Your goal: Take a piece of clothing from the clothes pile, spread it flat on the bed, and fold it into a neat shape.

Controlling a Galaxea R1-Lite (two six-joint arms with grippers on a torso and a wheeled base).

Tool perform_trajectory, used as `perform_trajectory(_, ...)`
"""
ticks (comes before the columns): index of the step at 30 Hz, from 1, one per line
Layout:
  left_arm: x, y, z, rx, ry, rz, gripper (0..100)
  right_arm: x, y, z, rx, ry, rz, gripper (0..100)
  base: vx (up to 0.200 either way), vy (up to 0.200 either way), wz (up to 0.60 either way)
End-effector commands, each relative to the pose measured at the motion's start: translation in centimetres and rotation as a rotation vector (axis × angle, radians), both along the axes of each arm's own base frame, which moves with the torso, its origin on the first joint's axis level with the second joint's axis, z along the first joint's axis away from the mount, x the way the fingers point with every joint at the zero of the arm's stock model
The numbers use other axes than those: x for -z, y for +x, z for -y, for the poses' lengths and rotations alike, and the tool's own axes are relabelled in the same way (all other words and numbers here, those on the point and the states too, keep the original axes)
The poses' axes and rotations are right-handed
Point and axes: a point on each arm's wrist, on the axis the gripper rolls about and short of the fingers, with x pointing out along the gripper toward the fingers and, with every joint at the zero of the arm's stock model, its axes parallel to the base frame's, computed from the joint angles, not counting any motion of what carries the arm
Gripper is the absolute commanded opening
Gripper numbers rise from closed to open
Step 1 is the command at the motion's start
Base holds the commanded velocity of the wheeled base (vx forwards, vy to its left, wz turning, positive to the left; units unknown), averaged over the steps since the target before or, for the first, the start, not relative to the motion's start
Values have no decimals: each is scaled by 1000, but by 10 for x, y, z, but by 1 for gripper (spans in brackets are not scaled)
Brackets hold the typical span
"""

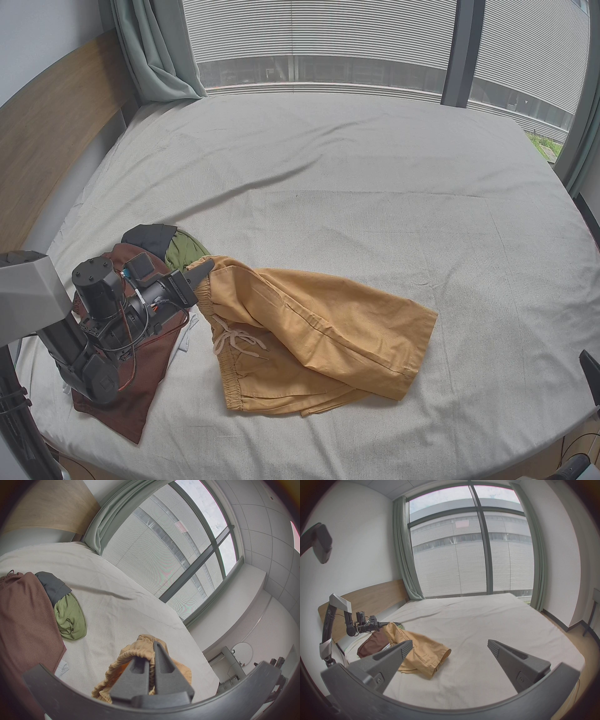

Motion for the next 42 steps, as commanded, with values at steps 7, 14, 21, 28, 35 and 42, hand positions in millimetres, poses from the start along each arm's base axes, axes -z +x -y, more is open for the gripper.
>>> perform_trajectory(7, 4, 1, 0, 2, 4, -10, 0, -1, 51, -7, -120, 11, -265, 100, 0, 0, 0)
perform_trajectory(14, 6, 2, 1, 2, 6, -16, 0, -1, 63, -10, -170, 46, -329, 100, 0, 0, 0)
perform_trajectory(21, 4, 2, 1, 0, 5, -10, 0, 1, 80, -14, -295, 86, -419, 100, 0, 0, 0)
perform_trajectory(28, 4, 1, 1, 2, 5, -11, 0, 13, 114, -23, -426, 116, -525, 100, 0, 0, 0)
perform_trajectory(35, 4, 0, 1, 2, 5, -11, 0, 25, 140, -29, -468, 129, -556, 100, 0, 0, 0)
perform_trajectory(42, 6, -1, 3, 9, 8, -18, 0, 37, 162, -38, -526, 201, -576, 100, 0, 0, 0)
